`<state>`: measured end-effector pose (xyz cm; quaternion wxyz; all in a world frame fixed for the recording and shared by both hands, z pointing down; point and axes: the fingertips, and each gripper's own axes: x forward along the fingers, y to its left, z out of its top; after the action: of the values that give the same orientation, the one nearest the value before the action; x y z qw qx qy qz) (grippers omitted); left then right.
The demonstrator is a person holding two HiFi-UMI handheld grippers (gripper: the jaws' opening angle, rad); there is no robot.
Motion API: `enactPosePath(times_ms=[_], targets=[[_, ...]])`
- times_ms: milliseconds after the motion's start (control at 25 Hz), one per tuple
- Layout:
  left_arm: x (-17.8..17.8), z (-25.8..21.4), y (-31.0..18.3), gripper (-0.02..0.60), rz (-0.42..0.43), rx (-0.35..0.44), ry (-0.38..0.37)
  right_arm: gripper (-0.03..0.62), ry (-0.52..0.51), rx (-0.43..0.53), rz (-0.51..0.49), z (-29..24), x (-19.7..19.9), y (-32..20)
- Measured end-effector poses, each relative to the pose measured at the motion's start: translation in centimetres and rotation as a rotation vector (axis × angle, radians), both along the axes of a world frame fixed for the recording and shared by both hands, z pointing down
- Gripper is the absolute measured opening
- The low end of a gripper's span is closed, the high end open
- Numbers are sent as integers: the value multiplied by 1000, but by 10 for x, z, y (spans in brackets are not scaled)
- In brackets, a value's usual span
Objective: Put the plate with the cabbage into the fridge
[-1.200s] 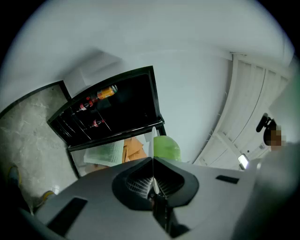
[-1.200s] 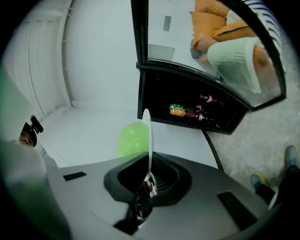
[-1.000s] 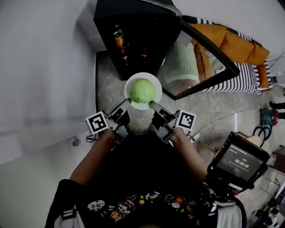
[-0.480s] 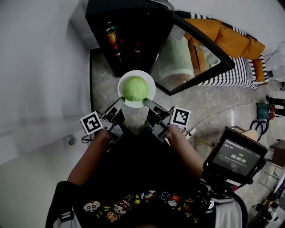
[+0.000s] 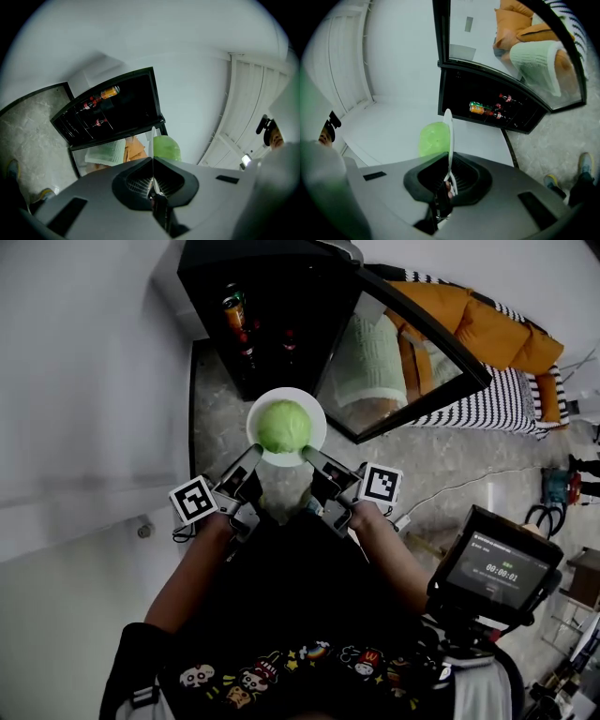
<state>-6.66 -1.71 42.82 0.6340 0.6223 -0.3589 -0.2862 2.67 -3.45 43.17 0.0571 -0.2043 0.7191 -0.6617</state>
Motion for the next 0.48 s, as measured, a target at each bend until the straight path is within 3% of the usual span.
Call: enactPosePath(times_ms=[480], targets=[[-2,-6,1,8,-64,34,-12,20,-11,41,-70,-6,-3,-6]])
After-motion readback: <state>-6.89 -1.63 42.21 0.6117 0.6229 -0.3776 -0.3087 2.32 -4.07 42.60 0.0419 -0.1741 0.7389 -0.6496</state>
